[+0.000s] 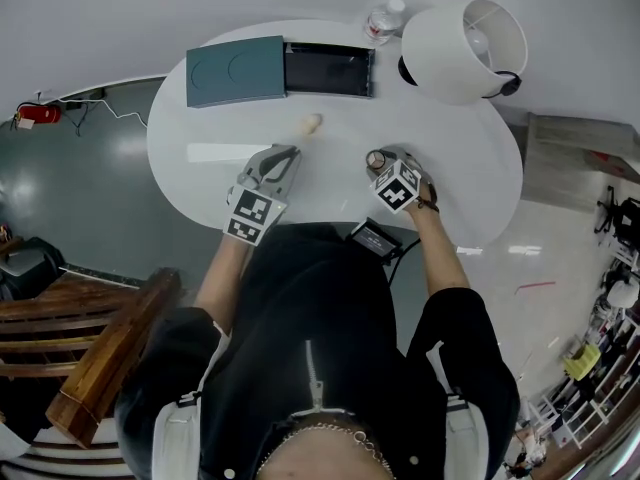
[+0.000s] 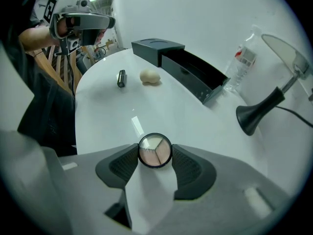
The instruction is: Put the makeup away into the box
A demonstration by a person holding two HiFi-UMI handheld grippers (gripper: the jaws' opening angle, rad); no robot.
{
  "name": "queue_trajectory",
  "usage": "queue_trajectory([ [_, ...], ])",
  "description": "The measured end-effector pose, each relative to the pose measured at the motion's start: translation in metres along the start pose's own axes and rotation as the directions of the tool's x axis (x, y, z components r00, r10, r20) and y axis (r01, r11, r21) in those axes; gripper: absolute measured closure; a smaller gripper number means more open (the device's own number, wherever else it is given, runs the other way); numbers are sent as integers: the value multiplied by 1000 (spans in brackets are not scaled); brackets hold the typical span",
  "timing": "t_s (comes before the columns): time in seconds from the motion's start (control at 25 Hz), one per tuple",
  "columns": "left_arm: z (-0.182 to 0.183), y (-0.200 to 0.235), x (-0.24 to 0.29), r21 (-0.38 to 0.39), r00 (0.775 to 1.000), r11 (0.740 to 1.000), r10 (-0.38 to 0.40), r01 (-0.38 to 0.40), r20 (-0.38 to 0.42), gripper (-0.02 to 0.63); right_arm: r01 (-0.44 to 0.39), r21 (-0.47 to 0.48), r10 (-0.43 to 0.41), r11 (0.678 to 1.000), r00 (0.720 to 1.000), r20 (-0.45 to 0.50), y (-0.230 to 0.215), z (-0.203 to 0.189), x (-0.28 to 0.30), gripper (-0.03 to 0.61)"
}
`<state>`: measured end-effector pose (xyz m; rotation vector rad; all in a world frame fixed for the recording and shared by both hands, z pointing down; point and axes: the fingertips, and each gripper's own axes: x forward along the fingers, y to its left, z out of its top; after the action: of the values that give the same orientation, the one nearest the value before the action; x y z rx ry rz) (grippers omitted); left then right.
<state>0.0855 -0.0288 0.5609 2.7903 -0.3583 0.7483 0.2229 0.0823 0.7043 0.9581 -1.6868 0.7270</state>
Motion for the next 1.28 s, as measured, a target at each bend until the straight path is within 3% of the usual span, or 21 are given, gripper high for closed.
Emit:
queue_trajectory([
  [0.64, 1, 13, -3, -32, 999, 998, 47, -46, 19, 598, 62, -230, -41, 971, 994, 97, -54, 102, -55, 370],
  [1.04, -10, 36, -17, -80, 993, 990, 118, -117, 8, 598, 78, -150, -41, 986, 970, 239, -87, 191, -60, 370],
  [1.28, -17, 53, -25, -110, 987, 981, 159, -158, -2, 598, 62, -119, -31, 991, 970, 240, -100, 227, -37, 370],
])
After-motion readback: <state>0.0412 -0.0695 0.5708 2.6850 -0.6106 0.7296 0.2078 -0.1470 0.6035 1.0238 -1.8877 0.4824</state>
